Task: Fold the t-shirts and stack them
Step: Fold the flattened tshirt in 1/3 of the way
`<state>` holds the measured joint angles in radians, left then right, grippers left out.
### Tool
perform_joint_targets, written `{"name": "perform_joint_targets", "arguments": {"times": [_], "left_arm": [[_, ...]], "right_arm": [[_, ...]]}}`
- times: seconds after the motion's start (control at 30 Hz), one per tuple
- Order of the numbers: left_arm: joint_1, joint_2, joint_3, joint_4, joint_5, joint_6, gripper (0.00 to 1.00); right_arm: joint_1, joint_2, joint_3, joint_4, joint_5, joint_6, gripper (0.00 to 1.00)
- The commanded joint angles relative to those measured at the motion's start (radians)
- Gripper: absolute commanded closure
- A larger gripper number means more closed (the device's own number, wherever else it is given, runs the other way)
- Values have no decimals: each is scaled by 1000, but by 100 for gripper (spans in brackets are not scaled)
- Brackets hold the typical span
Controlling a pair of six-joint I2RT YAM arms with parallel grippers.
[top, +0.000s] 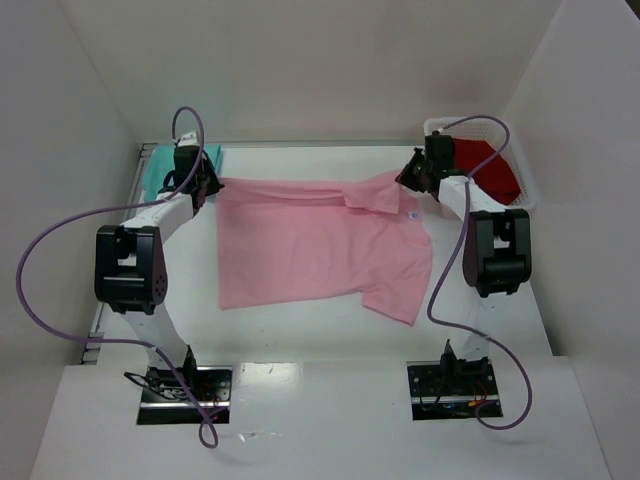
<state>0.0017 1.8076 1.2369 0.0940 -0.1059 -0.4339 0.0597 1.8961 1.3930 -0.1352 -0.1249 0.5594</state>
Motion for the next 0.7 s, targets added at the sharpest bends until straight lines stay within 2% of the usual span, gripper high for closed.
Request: {"name": "perform_joint_targets", "arguments": {"times": [0.0, 0.37, 0.53, 0.67], "left_arm": [[6, 41, 79, 32, 5, 0, 100], [6, 223, 275, 1, 5, 9, 100], [6, 271, 328, 1, -31, 9, 100], [6, 317, 395, -10, -31, 9, 100]], "right_arm": [[-4, 78, 78, 34, -19, 2, 100], [-4, 271, 360, 0, -48, 2, 100], [-14, 320, 406, 62, -67, 23, 100], [-14, 394, 504, 28, -78, 23, 100]]}}
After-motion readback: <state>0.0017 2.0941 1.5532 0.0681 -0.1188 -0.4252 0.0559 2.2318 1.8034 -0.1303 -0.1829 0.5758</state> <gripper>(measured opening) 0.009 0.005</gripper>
